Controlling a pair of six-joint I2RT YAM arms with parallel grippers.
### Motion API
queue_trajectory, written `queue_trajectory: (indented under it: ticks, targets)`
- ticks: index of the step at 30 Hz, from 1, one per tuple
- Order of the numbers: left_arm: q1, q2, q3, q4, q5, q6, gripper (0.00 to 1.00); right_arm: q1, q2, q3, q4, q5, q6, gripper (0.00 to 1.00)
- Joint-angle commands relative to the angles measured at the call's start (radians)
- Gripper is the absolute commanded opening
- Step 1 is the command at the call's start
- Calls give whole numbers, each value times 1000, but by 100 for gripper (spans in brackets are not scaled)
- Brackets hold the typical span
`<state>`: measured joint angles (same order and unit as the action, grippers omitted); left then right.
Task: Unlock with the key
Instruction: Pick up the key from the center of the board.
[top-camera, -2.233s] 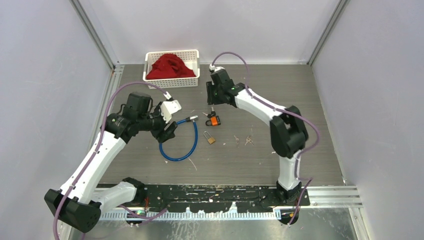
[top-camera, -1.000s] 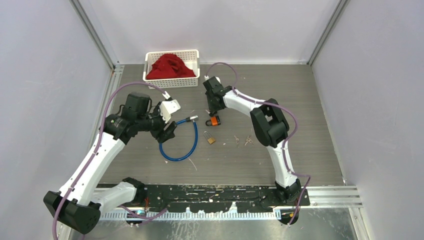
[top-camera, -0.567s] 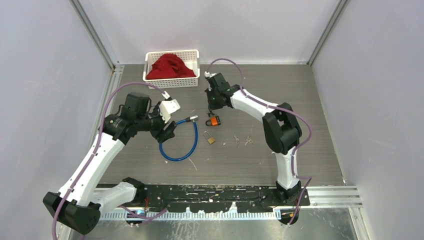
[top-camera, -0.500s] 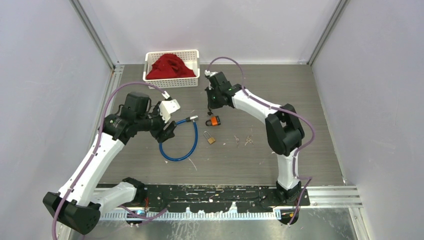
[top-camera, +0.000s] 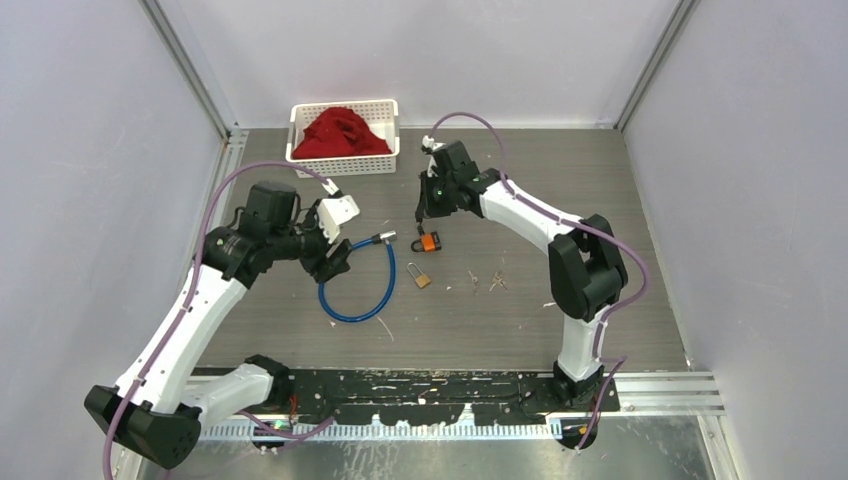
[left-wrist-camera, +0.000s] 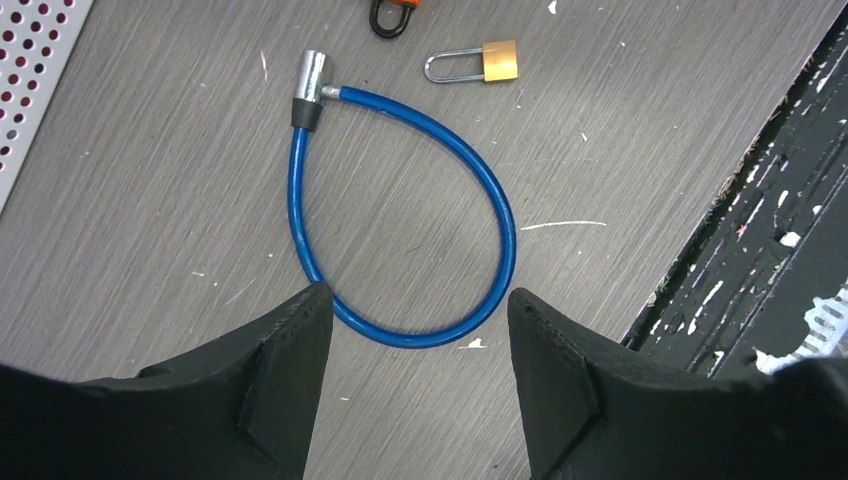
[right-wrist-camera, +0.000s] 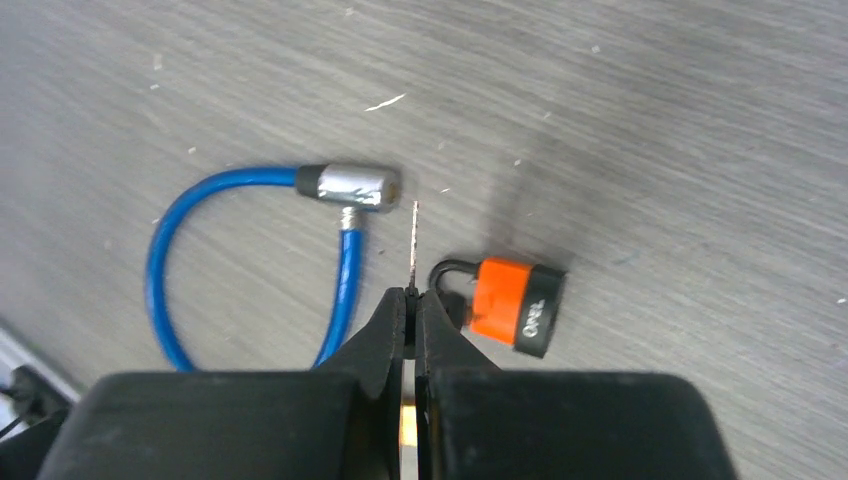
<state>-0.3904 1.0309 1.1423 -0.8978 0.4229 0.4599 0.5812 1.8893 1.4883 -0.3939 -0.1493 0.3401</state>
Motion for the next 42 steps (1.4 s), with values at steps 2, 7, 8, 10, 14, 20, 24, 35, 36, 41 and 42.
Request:
queue_trajectory:
  ticks: [2,7,8,10,14,20,24,35,36,41,42]
  targets:
    - [5,-50,37,8,95,-31,65,10,-204,5,4,-183,82,1]
    - [5,-143,22,57,193,-140,66,48,-363,4,-13,-301,158,1]
    - [5,-166,5,88,217,-166,66,58,-392,6,-12,-318,178,1]
    - [5,-220,-38,193,247,-256,66,77,-437,14,-7,-364,220,1]
    - [5,-290,-134,387,288,-367,65,110,-494,34,15,-467,279,1]
    - [5,-317,-149,466,481,-413,62,139,-547,25,106,-592,377,1]
    - [5,-326,-186,535,564,-487,62,165,-556,34,164,-604,426,1]
    - [4,-300,-244,743,547,-692,59,230,-540,44,257,-580,503,1]
    - [5,-297,-244,752,564,-699,58,237,-540,43,261,-574,505,1]
    - [4,-295,-262,761,654,-717,57,252,-543,34,276,-555,511,1]
    - [4,-299,-266,765,649,-716,57,253,-544,34,276,-551,510,1]
